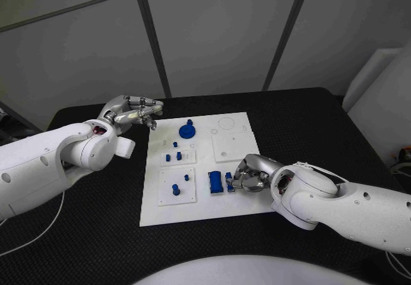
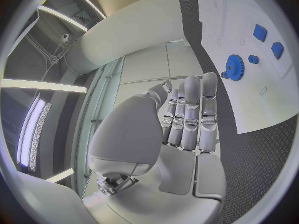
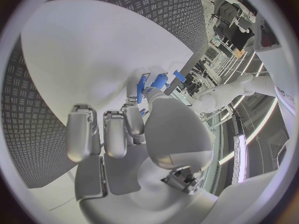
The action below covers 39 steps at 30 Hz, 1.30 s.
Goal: Assemble the parts on the task board
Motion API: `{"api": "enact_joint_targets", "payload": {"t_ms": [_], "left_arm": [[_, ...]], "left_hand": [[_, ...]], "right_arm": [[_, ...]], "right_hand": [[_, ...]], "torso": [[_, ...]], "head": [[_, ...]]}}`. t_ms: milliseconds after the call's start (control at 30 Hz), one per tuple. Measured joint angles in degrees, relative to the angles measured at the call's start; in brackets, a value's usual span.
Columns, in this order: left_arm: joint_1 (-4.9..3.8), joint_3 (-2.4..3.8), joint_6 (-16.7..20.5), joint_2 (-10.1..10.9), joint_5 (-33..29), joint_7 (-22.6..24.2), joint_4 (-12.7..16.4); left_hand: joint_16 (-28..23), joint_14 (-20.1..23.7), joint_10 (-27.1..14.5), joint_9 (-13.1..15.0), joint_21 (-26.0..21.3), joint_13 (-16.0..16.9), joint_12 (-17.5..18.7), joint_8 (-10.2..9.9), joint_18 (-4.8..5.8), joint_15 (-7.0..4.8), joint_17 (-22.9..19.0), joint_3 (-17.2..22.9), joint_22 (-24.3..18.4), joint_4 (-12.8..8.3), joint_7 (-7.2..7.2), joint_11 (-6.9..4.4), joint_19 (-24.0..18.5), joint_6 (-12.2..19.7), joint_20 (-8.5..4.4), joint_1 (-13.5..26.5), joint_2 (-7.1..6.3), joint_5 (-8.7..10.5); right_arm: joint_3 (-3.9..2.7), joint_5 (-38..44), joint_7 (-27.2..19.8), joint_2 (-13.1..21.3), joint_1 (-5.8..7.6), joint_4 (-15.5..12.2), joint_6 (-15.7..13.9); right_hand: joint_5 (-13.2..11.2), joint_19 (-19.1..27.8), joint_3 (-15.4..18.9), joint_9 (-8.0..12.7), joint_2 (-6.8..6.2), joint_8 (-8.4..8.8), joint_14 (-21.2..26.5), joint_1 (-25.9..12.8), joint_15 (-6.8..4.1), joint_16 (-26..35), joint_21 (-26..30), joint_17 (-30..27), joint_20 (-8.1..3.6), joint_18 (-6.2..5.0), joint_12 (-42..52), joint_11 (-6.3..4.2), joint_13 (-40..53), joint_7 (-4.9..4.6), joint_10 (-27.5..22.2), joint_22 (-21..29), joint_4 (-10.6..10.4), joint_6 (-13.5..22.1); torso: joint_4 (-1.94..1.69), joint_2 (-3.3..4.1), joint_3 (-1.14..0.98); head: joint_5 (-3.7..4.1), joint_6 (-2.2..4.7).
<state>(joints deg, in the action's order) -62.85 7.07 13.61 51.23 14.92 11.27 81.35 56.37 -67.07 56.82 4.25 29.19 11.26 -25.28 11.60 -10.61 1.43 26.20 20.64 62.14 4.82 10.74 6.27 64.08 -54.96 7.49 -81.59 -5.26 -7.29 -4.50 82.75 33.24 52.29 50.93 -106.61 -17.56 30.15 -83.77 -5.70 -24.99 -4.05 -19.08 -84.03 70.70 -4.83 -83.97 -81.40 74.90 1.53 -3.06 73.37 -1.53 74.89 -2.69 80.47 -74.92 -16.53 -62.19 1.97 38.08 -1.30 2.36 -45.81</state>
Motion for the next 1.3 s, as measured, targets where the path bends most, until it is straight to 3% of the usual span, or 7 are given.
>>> {"api": "enact_joint_targets", "payload": {"t_ms": [233,433,633,900,967,1100,1300], "left_arm": [[0.0,0.0,-0.07,0.0,0.0,-0.1,-0.01],[0.0,0.0,-0.1,0.02,0.0,-0.15,-0.02],[0.0,0.0,-0.12,0.04,0.0,-0.17,-0.05],[0.0,0.0,-0.12,0.04,0.0,-0.17,-0.09],[0.0,0.0,-0.12,0.04,0.0,-0.18,-0.1],[0.0,0.0,-0.12,0.0,0.0,-0.18,-0.12],[0.0,0.0,-0.13,-0.02,0.0,-0.2,-0.19]], "left_hand": [[0.0,0.0,0.0,0.0,0.0,-0.01,0.0,0.0,0.0,0.0,0.0,0.0,0.0,0.0,0.0,0.0,0.0,0.0,0.0,0.0,0.0,0.0],[0.0,0.0,0.01,0.0,0.0,-0.01,0.0,0.0,0.0,0.0,0.0,0.0,0.0,0.0,0.0,0.01,0.0,0.0,0.0,0.0,0.0,0.0],[0.0,0.0,0.01,0.0,0.0,-0.01,0.0,0.0,0.0,0.0,0.0,0.0,0.01,0.0,0.0,0.01,0.0,0.0,0.0,0.0,0.0,0.0],[0.0,0.0,0.01,0.0,0.0,-0.02,0.0,0.0,0.0,0.0,0.0,0.0,0.01,0.0,0.0,0.01,0.0,0.0,0.0,0.0,0.0,0.0],[0.0,0.0,0.01,0.0,0.0,-0.02,0.0,0.0,0.0,0.0,0.0,0.0,0.01,0.0,0.0,0.01,0.0,0.0,0.0,0.0,0.0,0.0],[0.0,0.0,0.01,0.0,0.0,-0.02,0.0,0.0,0.0,0.0,0.0,0.0,0.01,0.0,0.0,0.01,0.0,0.0,0.0,0.0,0.0,0.0],[0.0,0.0,0.02,0.0,0.0,-0.02,0.0,0.0,0.0,0.0,0.0,0.0,0.01,0.0,0.0,0.02,0.0,0.0,0.0,0.0,0.0,0.0]], "right_arm": [[0.0,0.01,0.06,0.11,-0.01,-0.28,0.26],[0.03,0.62,-1.06,0.83,-0.04,-1.19,-2.25],[0.03,1.48,-3.91,2.07,-0.04,-1.51,-5.49],[0.03,3.84,-6.65,3.01,-0.04,-1.39,-7.2],[0.03,4.46,-7.22,3.0,-0.04,-1.26,-7.45],[0.03,5.53,-8.54,2.84,-0.04,-0.79,-7.58],[0.05,6.77,-10.28,2.33,-0.06,0.0,-7.13]], "right_hand": [[-0.01,0.0,0.65,-0.19,-0.25,0.0,0.0,-0.25,0.0,0.0,0.0,0.0,0.0,-0.01,0.21,0.0,0.06,0.0,0.0,0.0,0.0,0.0],[0.23,0.0,2.47,-0.2,-1.13,0.11,0.0,-1.6,0.0,0.0,0.0,0.0,0.0,-0.01,-0.51,0.02,-0.52,-0.46,-0.03,0.0,-0.1,0.58],[0.29,0.19,3.65,1.21,-1.36,3.52,0.07,-1.76,0.81,0.66,0.95,0.0,0.19,-0.01,-2.43,1.67,-1.97,-2.05,-1.69,0.01,0.48,4.99],[-1.91,0.76,4.7,4.68,-2.11,8.28,0.09,3.28,2.18,0.96,1.71,0.0,1.78,-0.02,-5.3,3.7,-4.23,-4.31,-3.71,0.01,1.53,8.62],[-3.42,0.71,4.88,5.54,-1.78,9.14,0.01,5.01,2.51,0.96,1.71,0.0,1.98,-0.02,-5.34,3.9,-4.44,-4.48,-3.91,0.01,1.93,8.84],[-11.14,0.84,3.08,7.51,-0.57,10.97,-0.11,10.94,2.8,0.96,1.71,0.0,2.26,-0.03,-5.34,4.1,-4.39,-5.18,-4.11,0.01,4.5,9.55],[-15.82,0.84,1.63,9.36,-0.15,11.82,-0.11,13.76,2.8,0.96,1.71,0.0,2.26,-0.03,-5.04,4.1,-4.11,-5.03,-4.11,0.01,5.95,8.03]], "torso": [[0.05,-0.01,-0.01],[0.06,-0.01,-0.03],[0.07,-0.01,-0.03],[0.07,-0.01,-0.01],[0.07,-0.01,-0.02],[0.06,0.05,-0.02],[0.0,0.06,-0.02]], "head": [[-0.01,-0.07],[-0.01,-0.03],[0.04,-0.03],[0.03,-0.08],[0.01,-0.08],[-0.02,-0.08],[-0.04,-0.18]]}}
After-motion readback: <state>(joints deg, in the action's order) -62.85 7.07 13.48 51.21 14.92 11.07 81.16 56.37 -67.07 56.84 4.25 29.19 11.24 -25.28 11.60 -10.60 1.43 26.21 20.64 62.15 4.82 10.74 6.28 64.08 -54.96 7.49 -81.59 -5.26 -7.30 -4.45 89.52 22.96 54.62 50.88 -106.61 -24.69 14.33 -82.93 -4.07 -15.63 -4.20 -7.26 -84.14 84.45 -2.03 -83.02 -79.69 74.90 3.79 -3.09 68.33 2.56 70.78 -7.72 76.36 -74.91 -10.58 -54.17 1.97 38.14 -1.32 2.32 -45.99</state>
